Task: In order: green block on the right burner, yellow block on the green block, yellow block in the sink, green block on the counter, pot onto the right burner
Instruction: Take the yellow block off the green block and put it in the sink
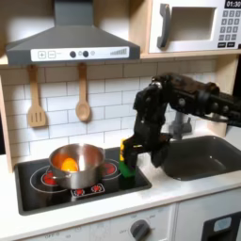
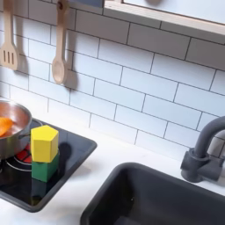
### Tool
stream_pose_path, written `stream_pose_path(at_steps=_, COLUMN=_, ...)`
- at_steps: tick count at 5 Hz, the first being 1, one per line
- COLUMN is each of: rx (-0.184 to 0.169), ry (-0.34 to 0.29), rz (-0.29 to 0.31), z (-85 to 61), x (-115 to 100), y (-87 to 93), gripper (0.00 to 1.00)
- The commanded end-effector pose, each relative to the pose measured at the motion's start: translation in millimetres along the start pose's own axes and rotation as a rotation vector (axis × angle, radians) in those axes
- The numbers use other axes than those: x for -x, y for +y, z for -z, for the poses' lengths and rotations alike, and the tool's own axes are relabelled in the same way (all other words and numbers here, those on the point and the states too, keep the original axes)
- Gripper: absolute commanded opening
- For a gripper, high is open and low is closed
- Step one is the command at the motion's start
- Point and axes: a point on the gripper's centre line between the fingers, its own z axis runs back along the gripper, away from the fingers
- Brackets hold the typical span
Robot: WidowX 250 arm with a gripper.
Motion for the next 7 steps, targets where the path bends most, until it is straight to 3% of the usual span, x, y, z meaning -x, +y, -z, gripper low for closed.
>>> stream_pose_path(at_steps=1, rx=-0.041, ry=-0.010, rz=-0.056, z=7.3, x=-22, y=24.5, gripper=1.00)
stream_pose_path(at_steps=2, rx=-0.073, ry=-0.016, rz=-0.085, z=14.9, x=-30, y=36.7, gripper=1.00)
stream_pose_path(at_steps=4, rx=-0.081, ry=-0.018, rz=-0.111, z=33.0, x=-43, y=47.2, gripper=1.00)
stream_pose_path(at_steps=5, rx=-0.069, ry=-0.029, rz=-0.101, z=44.1, x=-48, y=41.5, gripper=1.00)
stream_pose_path(at_steps=7, rx=-0.063, ry=-0.045, rz=-0.085, z=48.3, x=-52, y=34.4, gripper=1.00)
